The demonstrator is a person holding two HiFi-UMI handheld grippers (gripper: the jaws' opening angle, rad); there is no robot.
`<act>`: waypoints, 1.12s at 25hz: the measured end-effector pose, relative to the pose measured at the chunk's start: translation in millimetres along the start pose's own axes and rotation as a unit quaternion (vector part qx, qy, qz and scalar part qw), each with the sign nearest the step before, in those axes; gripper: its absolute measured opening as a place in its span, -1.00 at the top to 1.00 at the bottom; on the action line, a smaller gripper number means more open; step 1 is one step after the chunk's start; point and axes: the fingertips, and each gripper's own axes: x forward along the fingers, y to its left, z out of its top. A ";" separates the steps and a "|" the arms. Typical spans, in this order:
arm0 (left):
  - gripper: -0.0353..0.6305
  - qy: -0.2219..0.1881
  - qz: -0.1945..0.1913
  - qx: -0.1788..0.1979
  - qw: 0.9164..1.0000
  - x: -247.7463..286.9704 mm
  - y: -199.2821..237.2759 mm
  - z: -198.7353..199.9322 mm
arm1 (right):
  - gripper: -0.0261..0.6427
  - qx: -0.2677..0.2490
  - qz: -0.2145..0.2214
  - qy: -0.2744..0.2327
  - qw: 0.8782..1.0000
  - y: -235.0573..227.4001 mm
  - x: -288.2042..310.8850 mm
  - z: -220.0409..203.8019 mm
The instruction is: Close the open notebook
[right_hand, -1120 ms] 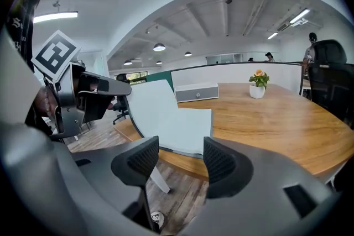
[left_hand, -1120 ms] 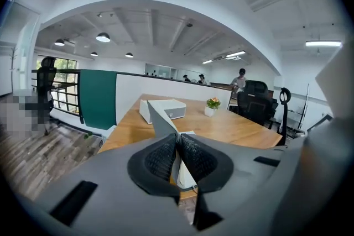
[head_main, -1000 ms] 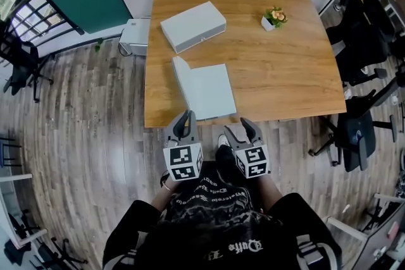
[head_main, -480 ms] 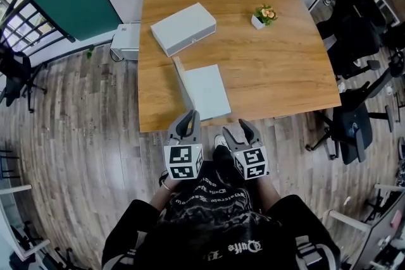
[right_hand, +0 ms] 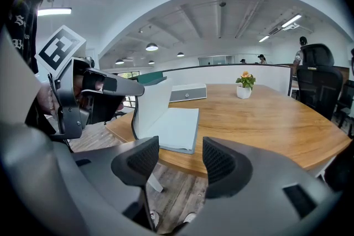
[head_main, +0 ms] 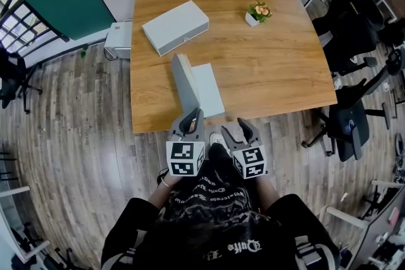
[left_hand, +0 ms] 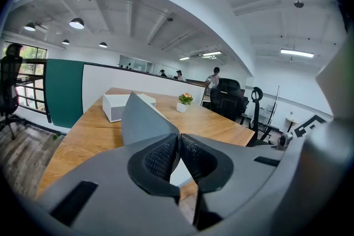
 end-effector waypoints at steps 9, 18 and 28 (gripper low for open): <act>0.76 0.029 -0.015 0.004 0.999 26.7 -20.6 -9.1 | 0.20 0.004 -0.003 0.009 1.000 -21.6 -1.1 -2.7; 0.75 0.066 -0.027 0.016 0.997 54.1 -35.6 -24.3 | 0.20 0.016 -0.005 0.014 1.000 -42.7 1.7 -6.3; 0.75 0.111 -0.039 0.046 0.992 82.6 -44.9 -49.6 | 0.20 0.023 -0.007 0.018 1.000 -61.2 6.0 -7.8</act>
